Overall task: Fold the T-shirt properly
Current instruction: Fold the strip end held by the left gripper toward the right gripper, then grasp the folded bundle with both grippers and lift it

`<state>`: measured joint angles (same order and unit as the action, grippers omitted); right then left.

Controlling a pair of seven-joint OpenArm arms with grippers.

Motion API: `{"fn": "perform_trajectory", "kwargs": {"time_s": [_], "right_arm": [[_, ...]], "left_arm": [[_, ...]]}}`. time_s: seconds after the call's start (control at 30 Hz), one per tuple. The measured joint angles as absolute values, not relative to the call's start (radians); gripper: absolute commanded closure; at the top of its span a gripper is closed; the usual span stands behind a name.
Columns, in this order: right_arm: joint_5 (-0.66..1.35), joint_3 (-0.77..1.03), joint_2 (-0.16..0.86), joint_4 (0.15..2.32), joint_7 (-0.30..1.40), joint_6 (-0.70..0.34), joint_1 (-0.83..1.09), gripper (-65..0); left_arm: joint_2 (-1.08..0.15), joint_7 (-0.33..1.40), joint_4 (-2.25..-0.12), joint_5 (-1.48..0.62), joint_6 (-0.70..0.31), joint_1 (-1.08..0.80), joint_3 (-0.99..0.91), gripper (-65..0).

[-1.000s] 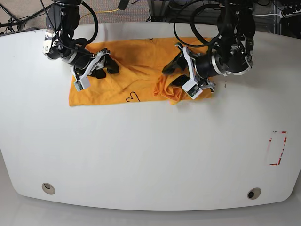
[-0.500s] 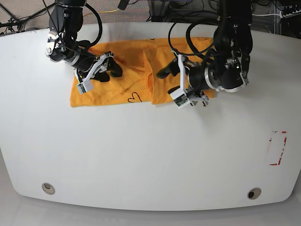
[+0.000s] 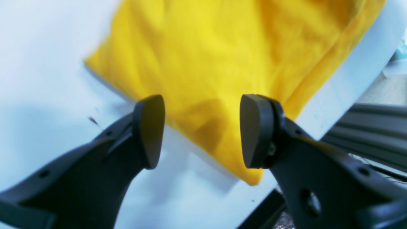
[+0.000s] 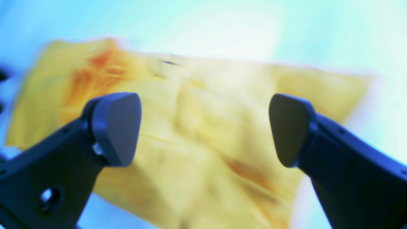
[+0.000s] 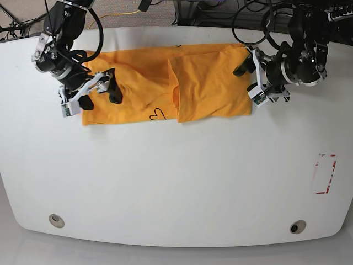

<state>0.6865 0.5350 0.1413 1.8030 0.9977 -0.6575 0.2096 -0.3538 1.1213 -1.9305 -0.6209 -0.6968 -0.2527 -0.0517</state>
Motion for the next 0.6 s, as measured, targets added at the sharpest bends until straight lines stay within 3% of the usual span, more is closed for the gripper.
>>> {"fn": "perform_trajectory", "kwargs": {"time_s": [0.13, 0.37, 0.6], "right_arm": [[0.743, 0.639, 0.155, 1.693, 0.999, -0.678, 0.194, -61.2], [0.831, 0.690, 0.267, 1.448, 1.030, -0.683, 0.161, -61.2], [0.820, 0.645, 0.242, 1.412, 1.010, -0.681, 0.136, -61.2]], "left_arm": [[-0.341, 1.077, -1.892, -0.528, -0.697, -0.286, -0.045, -33.8], [-0.292, 1.079, -1.839, -0.399, -0.697, -0.286, -0.052, -33.8], [-0.292, 1.076, -1.838, -0.400, -0.697, -0.282, -0.052, -33.8]]}}
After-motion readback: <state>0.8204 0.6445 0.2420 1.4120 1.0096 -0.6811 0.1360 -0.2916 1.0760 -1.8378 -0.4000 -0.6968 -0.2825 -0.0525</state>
